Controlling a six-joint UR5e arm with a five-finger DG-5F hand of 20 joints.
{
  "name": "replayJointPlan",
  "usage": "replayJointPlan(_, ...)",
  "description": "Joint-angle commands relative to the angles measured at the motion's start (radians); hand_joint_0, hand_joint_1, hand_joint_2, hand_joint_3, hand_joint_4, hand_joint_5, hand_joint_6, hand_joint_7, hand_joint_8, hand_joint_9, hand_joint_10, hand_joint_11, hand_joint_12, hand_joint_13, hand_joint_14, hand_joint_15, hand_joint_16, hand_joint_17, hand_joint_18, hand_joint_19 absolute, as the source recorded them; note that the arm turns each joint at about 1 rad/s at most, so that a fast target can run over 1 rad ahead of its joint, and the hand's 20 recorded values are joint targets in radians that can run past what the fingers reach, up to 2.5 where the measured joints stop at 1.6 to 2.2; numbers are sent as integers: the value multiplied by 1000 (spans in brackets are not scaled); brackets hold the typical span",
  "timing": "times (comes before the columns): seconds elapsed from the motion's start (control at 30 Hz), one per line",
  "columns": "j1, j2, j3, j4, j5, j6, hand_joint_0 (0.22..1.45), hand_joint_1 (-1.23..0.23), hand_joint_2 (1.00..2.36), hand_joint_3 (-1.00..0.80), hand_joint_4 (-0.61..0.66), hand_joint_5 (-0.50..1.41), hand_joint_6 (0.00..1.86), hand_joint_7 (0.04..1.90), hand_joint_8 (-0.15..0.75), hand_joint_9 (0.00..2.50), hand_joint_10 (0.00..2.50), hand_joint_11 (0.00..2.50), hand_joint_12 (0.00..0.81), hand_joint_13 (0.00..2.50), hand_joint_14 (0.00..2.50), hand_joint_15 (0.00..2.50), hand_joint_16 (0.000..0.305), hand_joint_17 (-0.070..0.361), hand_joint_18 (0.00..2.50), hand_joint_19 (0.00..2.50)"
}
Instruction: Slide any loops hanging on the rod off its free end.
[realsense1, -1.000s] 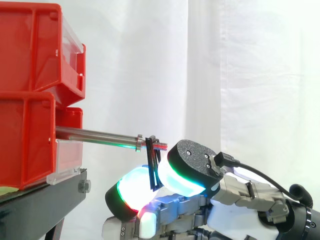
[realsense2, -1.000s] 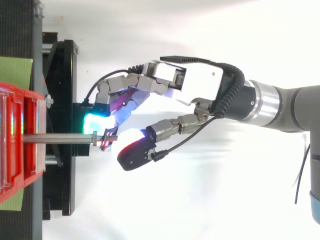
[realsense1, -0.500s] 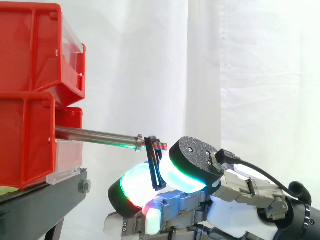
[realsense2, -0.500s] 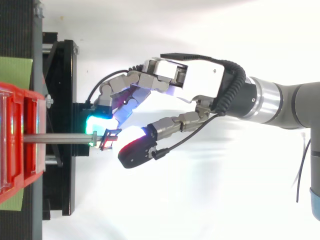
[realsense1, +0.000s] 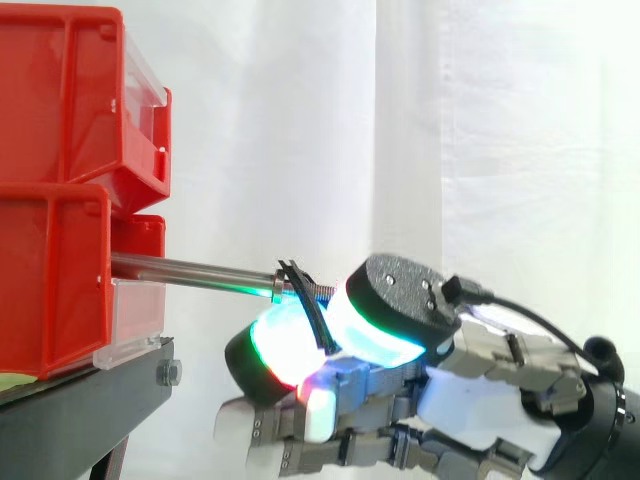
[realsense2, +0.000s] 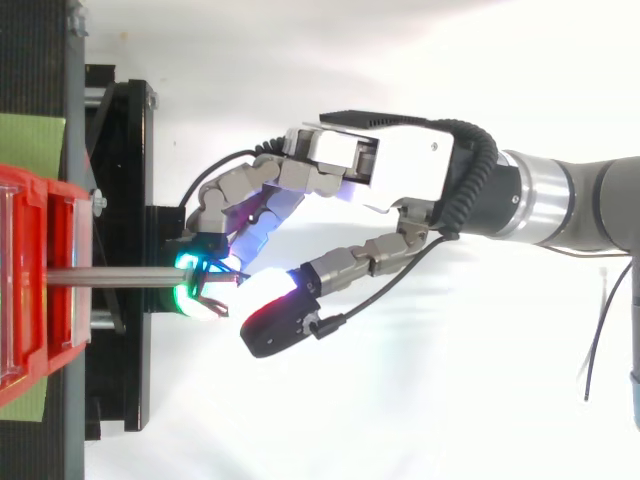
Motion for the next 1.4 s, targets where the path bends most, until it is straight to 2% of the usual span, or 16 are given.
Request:
replayJointPlan(0.0, -1, 38, -34, -53, -25, -16, 635, -749, 1021, -138, 159, -216, 890, 1033, 340, 952, 11, 558, 350, 753, 5, 150, 46, 104, 665, 261)
replayJointPlan(0.1, -1, 59, -59, -73, -34, -39, 633, -749, 1021, -135, 164, -215, 890, 1042, 341, 952, 11, 559, 349, 755, 5, 148, 46, 104, 667, 258)
replayJointPlan(0.17, -1, 91, -91, -88, -39, -73, 632, -748, 1020, -135, 166, -215, 890, 1036, 342, 953, 13, 552, 351, 755, 5, 151, 46, 104, 666, 251)
replayJointPlan(0.27, -4, 104, -100, -89, -37, -76, 631, -747, 1020, -135, 170, -214, 890, 1039, 340, 954, 13, 559, 350, 756, 5, 154, 46, 105, 665, 262)
replayJointPlan(0.4, -9, 113, -103, -99, -37, -76, 629, -745, 1020, -134, 171, -213, 889, 1043, 341, 954, 13, 561, 351, 755, 5, 154, 47, 105, 664, 262)
replayJointPlan(0.5, -14, 120, -103, -132, -37, -78, 626, -741, 1020, -140, 182, -212, 888, 1052, 340, 954, 13, 557, 352, 755, 5, 157, 47, 105, 664, 261)
replayJointPlan(0.67, -15, 150, -103, -211, -36, -79, 618, -733, 1018, -160, 198, -211, 886, 1069, 345, 960, 11, 558, 352, 754, 6, 159, 47, 106, 662, 269)
replayJointPlan(0.7, -17, 163, -103, -257, -36, -82, 618, -731, 1018, -171, 203, -210, 885, 1082, 346, 958, 13, 561, 352, 752, 7, 159, 47, 106, 660, 269)
replayJointPlan(0.8, -17, 174, -103, -316, -34, -85, 610, -722, 1018, -192, 209, -208, 885, 1096, 346, 959, 11, 565, 354, 749, 5, 156, 47, 106, 658, 270)
replayJointPlan(1.0, -18, 193, -103, -402, -34, -87, 602, -704, 1016, -241, 213, -205, 885, 1110, 349, 960, 13, 566, 355, 749, 5, 162, 47, 107, 654, 268)
replayJointPlan(1.1, -17, 200, -102, -416, -31, -87, 598, -694, 1016, -258, 214, -202, 884, 1122, 355, 968, 11, 561, 354, 749, 5, 160, 47, 107, 653, 271)
replayJointPlan(1.23, -17, 209, -103, -435, -29, -88, 592, -639, 1013, -323, 215, -196, 880, 1120, 355, 970, 14, 566, 356, 750, 6, 169, 47, 107, 650, 282)
replayJointPlan(1.37, -18, 225, -103, -474, -23, -88, 597, -489, 1010, -384, 209, -180, 861, 1161, 352, 985, 12, 563, 353, 748, 7, 170, 47, 107, 642, 289)
